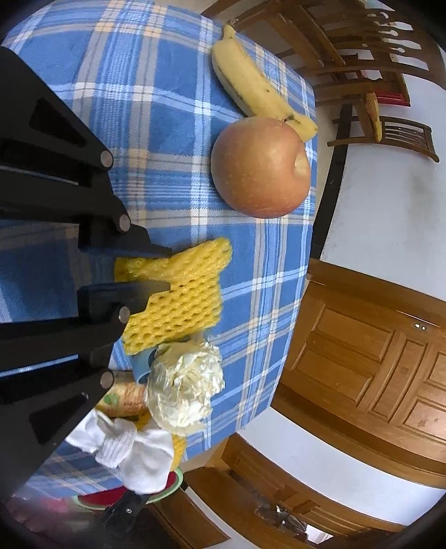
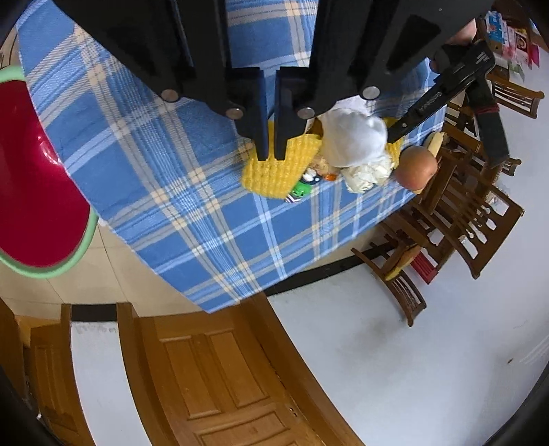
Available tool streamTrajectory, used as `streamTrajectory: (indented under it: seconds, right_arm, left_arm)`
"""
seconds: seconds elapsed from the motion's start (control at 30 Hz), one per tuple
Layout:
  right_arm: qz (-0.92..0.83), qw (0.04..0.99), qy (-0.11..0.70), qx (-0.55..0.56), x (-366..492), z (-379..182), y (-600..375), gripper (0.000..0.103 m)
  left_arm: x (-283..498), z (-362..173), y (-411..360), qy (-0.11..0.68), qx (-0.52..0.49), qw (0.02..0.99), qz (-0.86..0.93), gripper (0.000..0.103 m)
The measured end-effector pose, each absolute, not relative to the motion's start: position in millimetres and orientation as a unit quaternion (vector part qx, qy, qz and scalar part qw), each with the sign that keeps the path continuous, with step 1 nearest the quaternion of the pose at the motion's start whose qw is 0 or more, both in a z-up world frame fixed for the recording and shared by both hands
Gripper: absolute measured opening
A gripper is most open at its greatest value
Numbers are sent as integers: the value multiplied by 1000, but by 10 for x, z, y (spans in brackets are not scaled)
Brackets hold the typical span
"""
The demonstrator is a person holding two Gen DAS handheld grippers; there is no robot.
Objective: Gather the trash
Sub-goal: 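Grasp the yellow foam net with the left gripper while the right grasps another foam net, then carry both yellow foam nets over the red bin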
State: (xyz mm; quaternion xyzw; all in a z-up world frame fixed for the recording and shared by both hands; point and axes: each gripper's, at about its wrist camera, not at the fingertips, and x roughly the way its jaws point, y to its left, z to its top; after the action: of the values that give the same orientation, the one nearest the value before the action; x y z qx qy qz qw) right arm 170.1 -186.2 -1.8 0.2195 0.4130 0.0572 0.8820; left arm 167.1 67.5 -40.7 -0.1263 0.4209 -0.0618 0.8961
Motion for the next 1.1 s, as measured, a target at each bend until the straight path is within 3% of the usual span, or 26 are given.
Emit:
streamTrajectory:
  seconds: [0.23, 0.3, 0.33, 0.37, 0.57, 0.7, 0.73, 0.77, 0.87, 1.1]
  right_arm:
    - [50, 882, 403, 240, 1648, 17, -1940, 8]
    - [47, 876, 409, 251, 1674, -12, -1975, 20]
    - [44, 874, 412, 255, 1688, -24, -1986, 35]
    - [41, 872, 413, 258, 1699, -38, -1993, 42]
    - [46, 860, 432, 268, 1853, -126, -1965, 56]
    - [53, 847, 452, 273, 1977, -245, -1904, 55]
    - [56, 845, 456, 275, 1988, -269, -1891, 48]
    - [64, 843, 456, 277, 1991, -276, -1881, 33]
    - [74, 856, 440, 260, 1940, -193, -1835, 14]
    - [85, 880, 398, 245, 1731, 79, -1854, 13]
  left_arm:
    - [1436, -204, 708, 397, -142, 904, -74, 10]
    - [1361, -149, 721, 390, -147, 906, -77, 10]
    - [1325, -122, 732, 386, -149, 907, -79, 10]
    - [1305, -109, 727, 385, -151, 907, -79, 10]
    - [1218, -56, 747, 376, -158, 909, -84, 10]
    - [1211, -62, 746, 376, -164, 907, -88, 10]
    - [1202, -58, 748, 377, -165, 907, -90, 10]
    - [1189, -55, 743, 377, -167, 906, -92, 10]
    - [1137, -30, 728, 377, -172, 904, -102, 10]
    - [1001, 139, 671, 360, -178, 908, -119, 10]
